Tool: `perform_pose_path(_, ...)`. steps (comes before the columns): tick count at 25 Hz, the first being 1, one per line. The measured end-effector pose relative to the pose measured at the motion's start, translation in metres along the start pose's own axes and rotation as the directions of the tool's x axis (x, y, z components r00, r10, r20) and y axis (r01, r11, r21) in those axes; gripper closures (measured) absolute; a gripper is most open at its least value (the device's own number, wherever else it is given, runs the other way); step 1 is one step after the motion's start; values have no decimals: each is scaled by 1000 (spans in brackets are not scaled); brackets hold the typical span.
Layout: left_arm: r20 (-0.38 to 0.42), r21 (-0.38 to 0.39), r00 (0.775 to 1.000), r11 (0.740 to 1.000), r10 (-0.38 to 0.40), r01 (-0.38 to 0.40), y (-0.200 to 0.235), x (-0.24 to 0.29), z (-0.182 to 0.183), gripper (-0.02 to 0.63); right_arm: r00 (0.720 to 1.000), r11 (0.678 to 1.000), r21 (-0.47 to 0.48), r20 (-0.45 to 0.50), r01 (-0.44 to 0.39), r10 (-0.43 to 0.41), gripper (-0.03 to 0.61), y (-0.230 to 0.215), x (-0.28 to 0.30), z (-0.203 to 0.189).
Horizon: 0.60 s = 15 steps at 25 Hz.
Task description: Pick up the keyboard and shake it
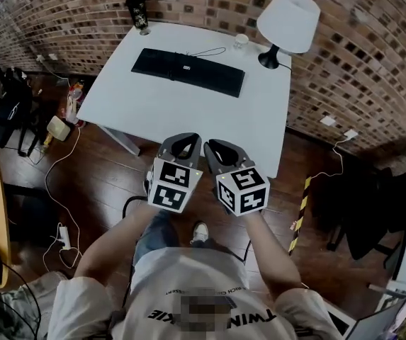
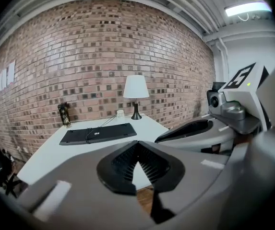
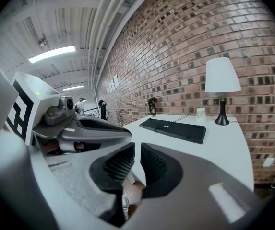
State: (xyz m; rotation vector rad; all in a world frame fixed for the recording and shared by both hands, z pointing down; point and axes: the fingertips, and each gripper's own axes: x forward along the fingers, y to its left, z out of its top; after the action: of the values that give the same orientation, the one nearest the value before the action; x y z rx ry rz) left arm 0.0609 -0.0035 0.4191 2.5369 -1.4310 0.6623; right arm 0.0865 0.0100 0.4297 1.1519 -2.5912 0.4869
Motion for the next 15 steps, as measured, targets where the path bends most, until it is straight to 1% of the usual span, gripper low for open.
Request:
perform_pose_path(5,7,-37,1000,999,28,-28,-23,-29,-8,607,1000,1000,-18,-15,8,-9,575,20,-27,-15)
perform_pose_path(10,25,-64,998,997,51,-49,-35,-55,-15,607,1000,1000,-16,-5,11,-11,577,43,-43,-18)
perform_pose_path(15,38,-96,998,994,51,-48,-44,-87,-25,607,1000,999,-32,-10,29,-30,575,71,-60,-26)
